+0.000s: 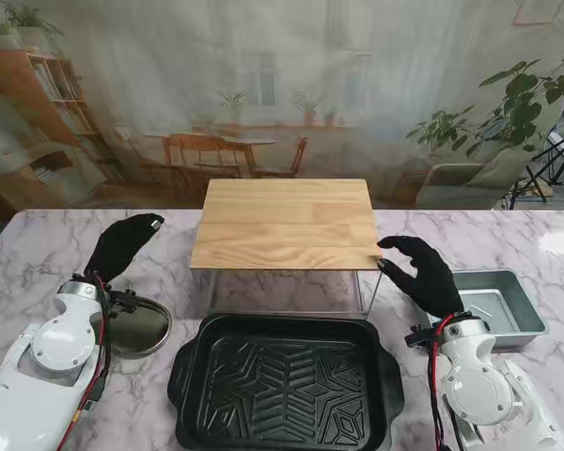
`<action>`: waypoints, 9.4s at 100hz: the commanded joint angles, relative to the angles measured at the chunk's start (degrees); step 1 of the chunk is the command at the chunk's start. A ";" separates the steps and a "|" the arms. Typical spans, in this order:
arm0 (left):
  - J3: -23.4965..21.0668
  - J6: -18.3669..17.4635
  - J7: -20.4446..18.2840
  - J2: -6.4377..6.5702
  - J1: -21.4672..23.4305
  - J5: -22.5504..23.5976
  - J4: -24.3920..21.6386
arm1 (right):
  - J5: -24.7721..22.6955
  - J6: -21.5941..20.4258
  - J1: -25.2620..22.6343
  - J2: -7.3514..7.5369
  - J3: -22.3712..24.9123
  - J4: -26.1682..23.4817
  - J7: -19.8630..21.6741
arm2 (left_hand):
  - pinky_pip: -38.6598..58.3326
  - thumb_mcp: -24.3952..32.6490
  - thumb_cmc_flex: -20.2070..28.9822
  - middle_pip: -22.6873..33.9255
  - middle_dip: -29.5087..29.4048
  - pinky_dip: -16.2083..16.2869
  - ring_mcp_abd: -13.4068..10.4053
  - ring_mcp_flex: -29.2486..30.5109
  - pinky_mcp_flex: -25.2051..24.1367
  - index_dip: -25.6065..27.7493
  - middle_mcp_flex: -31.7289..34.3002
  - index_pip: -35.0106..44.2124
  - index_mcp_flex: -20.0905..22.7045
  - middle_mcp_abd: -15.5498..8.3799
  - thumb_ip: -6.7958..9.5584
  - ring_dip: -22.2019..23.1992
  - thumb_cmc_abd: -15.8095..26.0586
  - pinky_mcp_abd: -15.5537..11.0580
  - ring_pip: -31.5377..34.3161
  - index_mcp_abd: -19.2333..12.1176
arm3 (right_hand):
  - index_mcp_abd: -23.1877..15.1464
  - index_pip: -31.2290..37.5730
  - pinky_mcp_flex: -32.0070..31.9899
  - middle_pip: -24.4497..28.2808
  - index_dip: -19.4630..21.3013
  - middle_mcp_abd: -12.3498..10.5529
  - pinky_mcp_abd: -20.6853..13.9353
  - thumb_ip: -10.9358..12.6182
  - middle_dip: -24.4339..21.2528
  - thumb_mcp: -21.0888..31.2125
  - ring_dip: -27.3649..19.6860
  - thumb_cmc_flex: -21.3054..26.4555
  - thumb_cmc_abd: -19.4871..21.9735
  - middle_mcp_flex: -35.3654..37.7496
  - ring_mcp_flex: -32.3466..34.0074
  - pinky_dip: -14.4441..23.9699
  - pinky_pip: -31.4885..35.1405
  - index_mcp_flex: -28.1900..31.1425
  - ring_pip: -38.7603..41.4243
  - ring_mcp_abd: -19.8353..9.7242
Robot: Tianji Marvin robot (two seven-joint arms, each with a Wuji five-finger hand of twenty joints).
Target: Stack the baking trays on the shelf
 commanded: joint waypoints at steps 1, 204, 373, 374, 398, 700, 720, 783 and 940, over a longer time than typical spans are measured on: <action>0.20 -0.21 -0.60 -0.10 0.04 0.12 -0.05 | 0.14 -0.10 -0.04 -0.06 -0.10 0.22 0.12 | 1.40 -0.91 0.99 0.45 0.49 -0.46 0.16 0.62 -0.61 -0.05 0.81 0.51 1.08 -0.29 -0.74 0.56 2.54 0.09 1.21 0.28 | -1.26 -0.09 -0.66 -0.32 -0.65 -0.95 -2.00 -1.34 0.06 -0.71 -0.25 -1.84 1.07 0.37 -1.14 -0.11 -0.09 -0.05 -5.09 -2.07; 0.75 0.50 -1.06 0.00 0.12 0.25 -0.71 | -4.02 -4.16 -2.72 0.24 4.72 -0.87 -0.93 | 1.25 -0.90 0.99 0.34 0.48 -0.45 0.19 0.60 -0.67 -0.04 0.78 0.44 1.10 -0.31 -0.73 0.53 2.60 0.08 1.12 0.25 | -1.62 1.30 -0.73 0.71 -0.66 -1.85 -1.96 -1.10 0.56 1.48 0.02 -2.02 -2.29 -0.75 -1.36 0.48 -0.85 -3.65 -4.28 -2.65; 0.54 0.46 -0.28 -0.13 0.03 0.64 -0.67 | -49.15 1.73 -3.41 8.16 15.13 8.83 13.27 | 1.95 -0.88 1.06 0.46 0.52 -0.33 0.60 0.49 0.40 -0.08 0.77 0.50 1.15 -0.06 -0.72 0.64 2.66 -1.71 1.38 0.41 | 0.88 -2.74 1.50 -1.44 -5.87 -2.27 -2.70 -0.26 -1.14 -5.96 -1.27 0.12 -20.35 -15.36 -4.07 -2.87 -10.16 -17.36 -7.20 -4.02; 0.55 0.45 -0.28 -0.12 0.02 0.65 -0.66 | -49.29 1.81 -3.31 8.19 14.99 9.01 13.19 | 2.00 -0.88 1.10 0.47 0.52 -0.33 0.64 0.53 0.48 -0.08 0.80 0.51 1.17 -0.01 -0.72 0.65 2.60 -1.79 1.41 0.40 | 0.72 -2.73 1.49 -1.48 -5.74 -2.30 -2.68 -0.25 -1.17 -5.92 -1.25 0.07 -20.34 -15.36 -4.17 -3.02 -9.89 -17.35 -7.11 -3.96; 0.63 0.49 -0.06 -0.16 -0.07 0.78 -0.55 | -50.01 3.23 -2.49 8.45 12.71 10.30 14.15 | 2.37 -0.87 1.14 0.57 0.52 -0.67 0.73 0.40 0.58 -0.14 0.73 0.49 1.14 0.08 -0.73 0.67 2.64 -1.94 1.68 0.50 | -10.81 -1.01 1.69 -3.57 -3.38 -7.18 -0.09 0.05 -2.42 -5.36 -2.29 0.29 -20.76 -14.96 -3.87 -4.98 -3.27 -17.88 -7.66 -3.05; 1.32 0.14 0.14 -0.22 -0.64 0.82 0.45 | -43.67 8.17 0.41 7.06 3.78 14.30 4.30 | 4.65 -0.72 1.76 0.89 0.45 -3.38 1.05 0.61 1.45 0.29 1.69 2.25 2.32 -0.26 -1.06 0.50 1.71 -3.41 2.54 -1.58 | -10.86 18.69 44.61 13.89 8.39 -1.67 4.93 -12.96 14.24 31.29 11.49 29.07 -11.87 35.51 45.41 -14.88 29.93 41.28 19.01 2.18; 1.30 -0.03 0.20 -0.23 -0.66 0.79 0.53 | -43.66 6.26 -0.71 6.82 5.41 12.69 2.49 | 4.58 -0.73 1.67 0.92 0.47 -3.45 1.08 0.62 1.42 0.25 1.69 2.25 2.35 -0.22 -1.08 0.50 1.72 -3.47 2.53 -1.49 | -10.08 18.69 45.42 15.24 9.23 -1.11 5.47 -13.26 14.40 31.45 12.09 29.28 -12.05 35.62 46.31 -14.53 30.63 41.85 20.12 2.36; 1.22 -0.45 0.38 -0.28 -0.69 0.67 0.68 | -45.33 -0.47 -7.83 6.14 12.67 2.02 0.11 | 4.52 -0.75 1.49 0.98 0.50 -3.54 1.04 0.67 1.45 0.17 1.84 2.35 2.49 -0.18 -1.13 0.53 1.83 -3.67 2.60 -1.62 | -9.29 19.73 47.17 18.01 12.13 -0.34 5.97 -13.57 15.06 31.94 13.30 29.41 -12.56 36.04 47.38 -13.74 31.87 43.19 23.02 2.09; 1.35 -1.62 0.66 -0.21 -0.95 1.53 1.26 | -46.89 -11.51 -37.13 4.66 18.08 -28.15 6.20 | 4.34 -0.80 1.20 1.07 0.52 -3.68 1.06 0.76 1.52 -0.13 2.15 2.39 2.72 -0.24 -1.23 0.54 1.87 -3.73 2.63 -1.80 | -7.05 16.15 47.90 16.61 12.84 1.60 6.73 -14.24 15.55 30.03 13.12 31.50 -13.20 36.37 47.22 -13.33 32.25 42.17 24.53 2.82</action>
